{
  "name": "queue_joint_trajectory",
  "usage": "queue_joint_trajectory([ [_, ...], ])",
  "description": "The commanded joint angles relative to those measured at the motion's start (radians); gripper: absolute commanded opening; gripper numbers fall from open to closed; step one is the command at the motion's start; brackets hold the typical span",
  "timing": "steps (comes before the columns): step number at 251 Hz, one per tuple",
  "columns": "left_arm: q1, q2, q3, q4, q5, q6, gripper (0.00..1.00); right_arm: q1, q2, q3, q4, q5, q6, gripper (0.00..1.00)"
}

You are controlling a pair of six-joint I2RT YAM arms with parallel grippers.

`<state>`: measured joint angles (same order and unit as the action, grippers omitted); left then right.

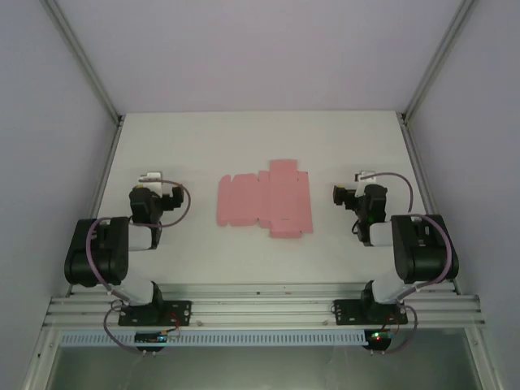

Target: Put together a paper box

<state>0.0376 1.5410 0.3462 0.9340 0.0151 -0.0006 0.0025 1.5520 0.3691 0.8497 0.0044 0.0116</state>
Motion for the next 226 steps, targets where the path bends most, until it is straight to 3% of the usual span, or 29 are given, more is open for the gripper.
queue_joint_trajectory([
  [1,0.004,-0.001,0.02,-0.001,0.023,-0.006,1.0,-0.003,-0.004,0.008,0.013,0.016,0.009,0.99],
  [226,0.003,-0.001,0.021,-0.005,0.023,-0.007,1.0,-0.006,-0.003,0.01,0.007,0.0,0.01,0.99],
])
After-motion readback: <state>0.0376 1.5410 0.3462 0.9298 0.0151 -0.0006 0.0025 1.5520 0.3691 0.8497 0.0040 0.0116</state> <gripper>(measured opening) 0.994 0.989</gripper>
